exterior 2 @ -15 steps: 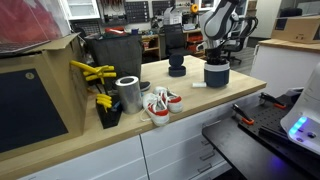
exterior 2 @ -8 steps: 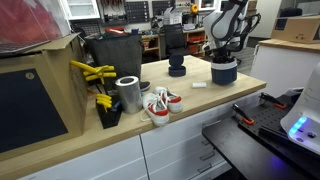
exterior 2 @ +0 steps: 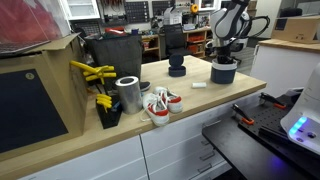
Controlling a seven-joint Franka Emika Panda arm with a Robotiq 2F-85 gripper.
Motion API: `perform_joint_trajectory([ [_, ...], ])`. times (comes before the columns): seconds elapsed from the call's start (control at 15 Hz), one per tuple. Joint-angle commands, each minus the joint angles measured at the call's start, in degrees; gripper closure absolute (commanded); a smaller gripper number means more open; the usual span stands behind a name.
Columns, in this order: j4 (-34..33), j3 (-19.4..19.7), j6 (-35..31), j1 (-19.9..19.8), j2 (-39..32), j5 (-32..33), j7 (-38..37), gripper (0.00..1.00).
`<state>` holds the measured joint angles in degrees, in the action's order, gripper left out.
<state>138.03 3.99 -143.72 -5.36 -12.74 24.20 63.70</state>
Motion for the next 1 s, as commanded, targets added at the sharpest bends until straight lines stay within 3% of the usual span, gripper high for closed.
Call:
perform_joint_trajectory([
  [0.0,2.3,-0.4,-1.4,-0.2,1.8,-0.9,-1.0,0.79],
  [0.2,3.1,-0.8,-0.8,0.0,2.1,-0.3,0.4,0.99],
  [0.93,3.8,-1.2,1.6,-0.2,2.6,0.4,11.5,1.0],
])
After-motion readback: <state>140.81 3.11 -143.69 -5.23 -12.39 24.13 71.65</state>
